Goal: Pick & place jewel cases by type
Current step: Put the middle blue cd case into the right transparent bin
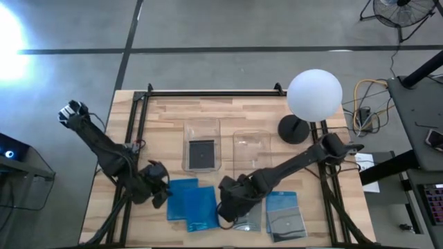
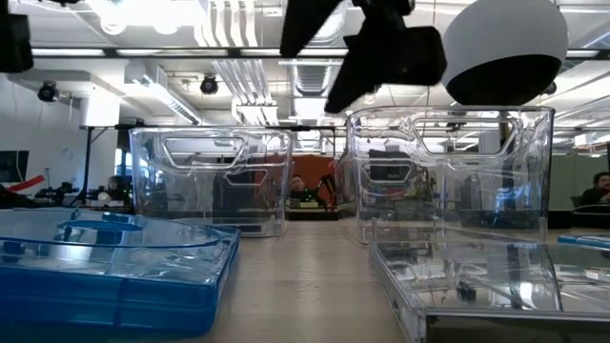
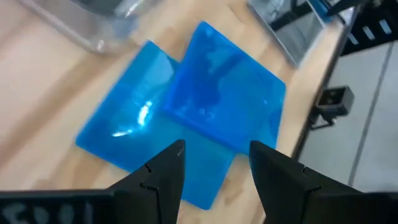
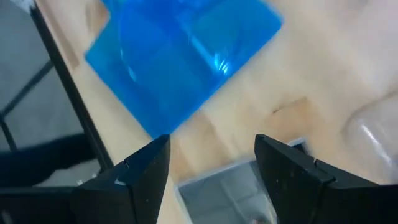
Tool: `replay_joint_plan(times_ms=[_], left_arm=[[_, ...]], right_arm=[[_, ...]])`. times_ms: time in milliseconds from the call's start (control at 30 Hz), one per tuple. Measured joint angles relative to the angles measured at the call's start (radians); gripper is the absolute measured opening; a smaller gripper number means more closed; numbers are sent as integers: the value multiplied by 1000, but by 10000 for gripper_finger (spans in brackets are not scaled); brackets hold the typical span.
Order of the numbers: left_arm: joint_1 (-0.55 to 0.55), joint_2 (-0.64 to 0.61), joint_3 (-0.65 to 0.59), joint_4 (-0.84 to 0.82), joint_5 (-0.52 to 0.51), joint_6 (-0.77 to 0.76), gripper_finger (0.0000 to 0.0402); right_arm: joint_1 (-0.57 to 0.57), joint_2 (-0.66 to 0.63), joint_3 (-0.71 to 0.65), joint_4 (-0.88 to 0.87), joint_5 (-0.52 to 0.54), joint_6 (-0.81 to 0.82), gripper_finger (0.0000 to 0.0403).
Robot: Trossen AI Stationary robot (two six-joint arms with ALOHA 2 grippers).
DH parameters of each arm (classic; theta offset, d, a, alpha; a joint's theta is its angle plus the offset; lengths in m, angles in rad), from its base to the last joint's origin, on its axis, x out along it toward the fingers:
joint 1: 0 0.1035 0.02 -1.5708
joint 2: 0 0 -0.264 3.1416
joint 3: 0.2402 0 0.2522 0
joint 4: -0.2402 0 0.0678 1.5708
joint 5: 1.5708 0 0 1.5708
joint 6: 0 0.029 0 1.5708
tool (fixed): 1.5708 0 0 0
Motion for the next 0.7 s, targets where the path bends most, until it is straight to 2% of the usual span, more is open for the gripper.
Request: replay_joint_plan(times_ms=[167, 300, 467, 700], left_arm=[[-64, 66, 0, 98, -4, -35, 161], [-111, 116, 0, 109, -34, -110, 161], [-135, 182, 0, 124, -42, -245, 161], [-142, 290, -9, 260, -44, -338, 161]], right_arm=[[22, 28, -4, 33, -39, -4, 228], [38, 62, -5, 37, -69, -14, 228], [44, 98, -6, 122, -137, 17, 228], [48, 134, -9, 220, -143, 38, 228]])
